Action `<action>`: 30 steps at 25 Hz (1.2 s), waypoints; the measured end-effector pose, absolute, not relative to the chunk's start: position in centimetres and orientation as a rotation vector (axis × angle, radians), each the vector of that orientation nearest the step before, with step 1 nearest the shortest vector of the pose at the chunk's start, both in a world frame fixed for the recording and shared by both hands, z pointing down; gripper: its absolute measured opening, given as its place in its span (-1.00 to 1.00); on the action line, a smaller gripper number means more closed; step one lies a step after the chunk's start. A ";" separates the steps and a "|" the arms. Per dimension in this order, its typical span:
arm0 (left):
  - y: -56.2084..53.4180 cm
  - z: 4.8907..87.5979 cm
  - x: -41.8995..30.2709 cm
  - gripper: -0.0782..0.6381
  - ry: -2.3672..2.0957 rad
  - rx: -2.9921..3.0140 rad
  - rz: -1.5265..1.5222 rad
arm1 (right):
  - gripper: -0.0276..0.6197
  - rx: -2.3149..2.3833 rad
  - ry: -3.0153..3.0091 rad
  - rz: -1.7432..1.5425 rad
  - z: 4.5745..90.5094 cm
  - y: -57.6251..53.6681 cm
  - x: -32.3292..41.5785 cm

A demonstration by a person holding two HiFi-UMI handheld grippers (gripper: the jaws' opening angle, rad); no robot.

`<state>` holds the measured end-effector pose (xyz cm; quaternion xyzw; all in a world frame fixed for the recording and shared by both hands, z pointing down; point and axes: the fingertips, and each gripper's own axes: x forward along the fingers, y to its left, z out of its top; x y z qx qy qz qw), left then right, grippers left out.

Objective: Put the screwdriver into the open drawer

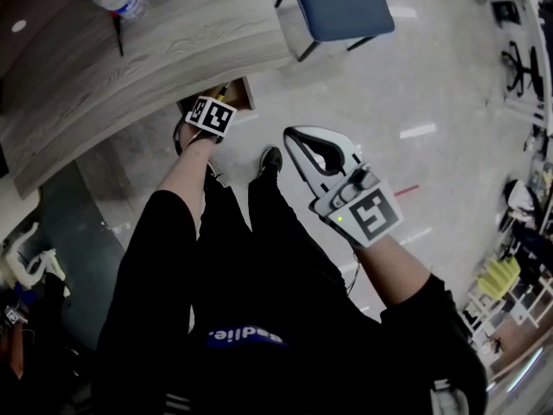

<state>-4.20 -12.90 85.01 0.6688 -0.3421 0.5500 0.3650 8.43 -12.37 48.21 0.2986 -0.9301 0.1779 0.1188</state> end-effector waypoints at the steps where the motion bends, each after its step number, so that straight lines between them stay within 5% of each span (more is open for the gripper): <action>1: -13.0 85.1 -4.1 -0.52 -0.880 1.716 1.418 | -0.83 0.874 -2.716 0.522 48.3 -12.4 8.6; 30: -13.9 86.6 -3.0 -0.50 -0.951 1.648 1.392 | -0.83 0.880 -2.693 0.514 48.7 -12.7 10.7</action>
